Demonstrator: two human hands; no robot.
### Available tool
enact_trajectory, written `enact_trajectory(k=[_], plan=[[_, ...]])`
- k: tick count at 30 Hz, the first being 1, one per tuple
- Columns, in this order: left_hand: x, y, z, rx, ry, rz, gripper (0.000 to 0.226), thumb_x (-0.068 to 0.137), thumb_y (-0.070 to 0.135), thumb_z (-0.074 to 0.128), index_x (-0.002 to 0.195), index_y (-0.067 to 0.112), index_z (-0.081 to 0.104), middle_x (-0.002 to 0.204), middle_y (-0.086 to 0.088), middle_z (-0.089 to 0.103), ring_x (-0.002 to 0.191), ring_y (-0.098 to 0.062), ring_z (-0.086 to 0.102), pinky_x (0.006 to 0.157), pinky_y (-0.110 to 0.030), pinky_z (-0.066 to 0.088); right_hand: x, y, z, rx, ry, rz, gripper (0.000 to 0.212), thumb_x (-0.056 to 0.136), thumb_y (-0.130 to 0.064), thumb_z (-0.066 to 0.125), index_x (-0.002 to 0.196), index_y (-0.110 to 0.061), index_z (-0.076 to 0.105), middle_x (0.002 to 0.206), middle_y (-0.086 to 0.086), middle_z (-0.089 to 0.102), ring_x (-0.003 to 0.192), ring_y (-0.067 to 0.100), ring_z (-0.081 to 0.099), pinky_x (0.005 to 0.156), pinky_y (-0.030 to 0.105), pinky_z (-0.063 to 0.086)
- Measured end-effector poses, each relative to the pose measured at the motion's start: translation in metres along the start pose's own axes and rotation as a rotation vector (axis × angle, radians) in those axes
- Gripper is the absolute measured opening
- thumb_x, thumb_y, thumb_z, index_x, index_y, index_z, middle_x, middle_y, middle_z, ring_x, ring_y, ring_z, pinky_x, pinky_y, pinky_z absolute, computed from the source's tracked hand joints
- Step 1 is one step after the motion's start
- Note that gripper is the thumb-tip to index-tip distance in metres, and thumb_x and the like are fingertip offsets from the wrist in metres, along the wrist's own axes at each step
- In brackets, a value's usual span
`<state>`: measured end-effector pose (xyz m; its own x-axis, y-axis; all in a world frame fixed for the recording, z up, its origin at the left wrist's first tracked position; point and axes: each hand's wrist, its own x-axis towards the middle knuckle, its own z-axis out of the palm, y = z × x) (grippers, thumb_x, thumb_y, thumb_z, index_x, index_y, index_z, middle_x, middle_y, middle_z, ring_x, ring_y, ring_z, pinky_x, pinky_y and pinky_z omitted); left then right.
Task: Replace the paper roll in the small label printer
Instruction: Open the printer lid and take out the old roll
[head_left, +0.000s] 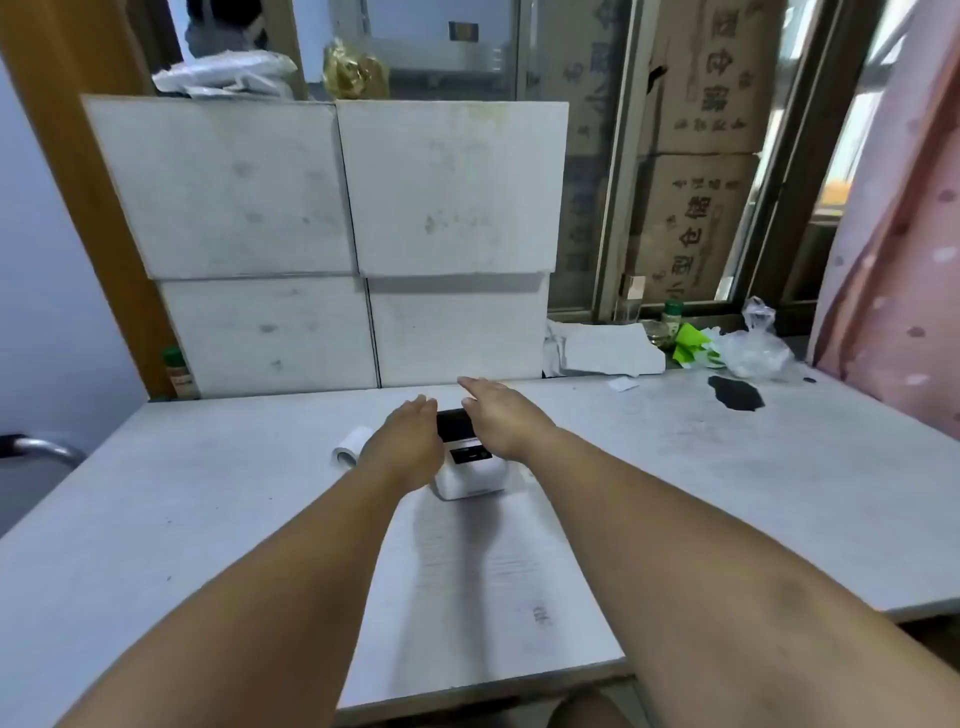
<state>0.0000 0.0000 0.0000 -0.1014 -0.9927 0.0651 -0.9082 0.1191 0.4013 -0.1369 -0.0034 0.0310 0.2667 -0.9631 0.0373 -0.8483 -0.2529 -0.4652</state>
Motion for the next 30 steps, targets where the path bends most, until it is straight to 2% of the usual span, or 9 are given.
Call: enact_trajectory(k=[3, 5, 8, 12, 15, 17, 22, 27, 30], plan=[[0.001, -0.008, 0.011, -0.096, 0.041, -0.006, 0.047, 0.093, 0.011, 0.028, 0.139, 0.009, 0.037, 0.148, -0.011, 0.038, 0.138, -0.029, 0.033, 0.106, -0.035, 0.029, 0.004, 0.008, 0.015, 0.052, 0.191, 0.11, 0.036, 0.102, -0.022, 0.028, 0.122, -0.011, 0.056, 0.121, 0.013, 0.062, 0.115, 0.032, 0.053, 0.09, 0.037, 0.044], [-0.002, -0.01, 0.018, -0.193, 0.083, -0.007, 0.036, 0.095, 0.016, 0.031, 0.127, 0.01, 0.047, 0.128, -0.009, 0.054, 0.123, -0.031, 0.048, 0.093, -0.036, 0.039, 0.008, 0.015, 0.027, 0.113, 0.277, 0.205, 0.031, 0.099, -0.019, 0.032, 0.105, -0.01, 0.061, 0.102, 0.011, 0.065, 0.098, 0.032, 0.058, 0.077, 0.037, 0.047], [-0.009, -0.008, 0.027, -0.402, 0.11, -0.057, 0.034, 0.097, 0.028, 0.038, 0.129, 0.021, 0.048, 0.119, -0.006, 0.06, 0.109, -0.026, 0.056, 0.076, -0.03, 0.04, 0.01, 0.023, 0.038, 0.282, 0.329, 0.302, 0.034, 0.097, -0.016, 0.035, 0.115, -0.012, 0.064, 0.114, 0.009, 0.067, 0.105, 0.028, 0.06, 0.085, 0.035, 0.049], [-0.008, -0.008, 0.048, -0.605, 0.161, -0.06, 0.028, 0.09, 0.03, 0.049, 0.119, 0.031, 0.053, 0.077, 0.007, 0.058, 0.071, -0.014, 0.055, 0.059, -0.024, 0.038, 0.008, 0.033, 0.056, 0.435, 0.344, 0.353, 0.034, 0.097, -0.018, 0.039, 0.119, -0.016, 0.065, 0.113, 0.007, 0.069, 0.104, 0.026, 0.062, 0.084, 0.03, 0.048], [-0.002, -0.01, 0.053, -0.711, 0.208, -0.07, 0.029, 0.087, 0.026, 0.051, 0.114, 0.037, 0.053, 0.088, 0.005, 0.066, 0.078, -0.019, 0.061, 0.063, -0.028, 0.047, 0.012, 0.038, 0.059, 0.586, 0.376, 0.338, 0.035, 0.096, -0.016, 0.04, 0.114, -0.019, 0.069, 0.107, 0.002, 0.072, 0.099, 0.021, 0.063, 0.079, 0.026, 0.046], [0.0, -0.012, 0.054, -0.757, 0.26, -0.068, 0.031, 0.087, 0.02, 0.05, 0.114, 0.035, 0.054, 0.094, 0.008, 0.067, 0.077, -0.012, 0.06, 0.063, -0.024, 0.044, 0.014, 0.04, 0.06, 0.713, 0.345, 0.346, 0.033, 0.096, -0.019, 0.043, 0.115, -0.022, 0.07, 0.107, -0.007, 0.07, 0.1, 0.015, 0.062, 0.086, 0.027, 0.05], [0.003, -0.017, 0.06, -0.748, 0.31, -0.062, 0.036, 0.09, 0.018, 0.048, 0.123, 0.03, 0.051, 0.102, 0.006, 0.065, 0.086, -0.009, 0.058, 0.065, -0.016, 0.037, 0.017, 0.052, 0.068, 0.788, 0.292, 0.303, 0.033, 0.091, -0.019, 0.047, 0.108, -0.028, 0.074, 0.108, -0.009, 0.073, 0.102, 0.014, 0.067, 0.089, 0.042, 0.056], [0.004, -0.019, 0.06, -0.72, 0.278, -0.076, 0.041, 0.093, 0.021, 0.044, 0.133, 0.031, 0.046, 0.105, 0.006, 0.064, 0.087, -0.008, 0.056, 0.065, -0.013, 0.036, 0.009, 0.055, 0.071, 0.776, 0.331, 0.212, 0.037, 0.093, -0.01, 0.046, 0.114, -0.026, 0.071, 0.109, -0.014, 0.071, 0.104, 0.004, 0.064, 0.091, 0.026, 0.053], [0.0, -0.019, 0.059, -0.723, 0.284, -0.086, 0.04, 0.092, 0.021, 0.045, 0.13, 0.031, 0.049, 0.1, 0.008, 0.066, 0.084, -0.005, 0.057, 0.063, -0.011, 0.036, 0.008, 0.055, 0.072, 0.784, 0.349, 0.196, 0.038, 0.092, -0.009, 0.046, 0.115, -0.025, 0.071, 0.11, -0.013, 0.072, 0.103, 0.002, 0.064, 0.091, 0.027, 0.053]])
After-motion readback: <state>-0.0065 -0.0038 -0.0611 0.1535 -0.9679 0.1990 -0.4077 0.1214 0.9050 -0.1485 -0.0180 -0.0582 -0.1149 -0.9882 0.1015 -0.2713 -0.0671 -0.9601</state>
